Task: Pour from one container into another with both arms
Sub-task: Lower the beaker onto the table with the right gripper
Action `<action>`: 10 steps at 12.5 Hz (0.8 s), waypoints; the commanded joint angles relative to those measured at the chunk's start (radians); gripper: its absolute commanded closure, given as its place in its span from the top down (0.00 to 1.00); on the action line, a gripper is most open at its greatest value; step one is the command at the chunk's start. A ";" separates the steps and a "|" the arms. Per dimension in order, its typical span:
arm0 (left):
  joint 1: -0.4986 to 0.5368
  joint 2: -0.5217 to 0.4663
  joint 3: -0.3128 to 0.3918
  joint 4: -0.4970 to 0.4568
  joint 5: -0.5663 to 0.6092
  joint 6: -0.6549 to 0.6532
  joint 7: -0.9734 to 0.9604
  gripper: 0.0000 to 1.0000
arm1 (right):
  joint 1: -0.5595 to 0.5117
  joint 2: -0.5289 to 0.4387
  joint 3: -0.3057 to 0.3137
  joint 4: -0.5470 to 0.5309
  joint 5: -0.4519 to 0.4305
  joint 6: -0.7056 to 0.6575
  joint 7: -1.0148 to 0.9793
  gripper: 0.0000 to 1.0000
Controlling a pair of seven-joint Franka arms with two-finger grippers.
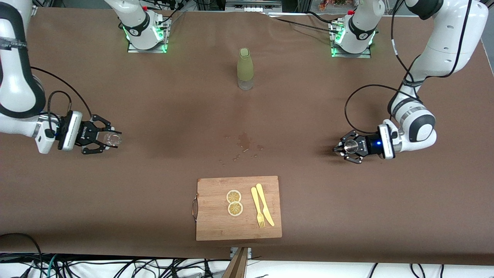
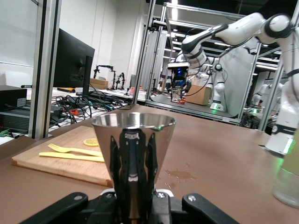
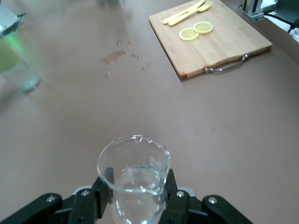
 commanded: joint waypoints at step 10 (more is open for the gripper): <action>0.270 0.161 0.012 0.188 0.338 -0.200 0.072 0.00 | -0.129 0.279 0.017 0.067 0.159 0.013 -0.477 0.24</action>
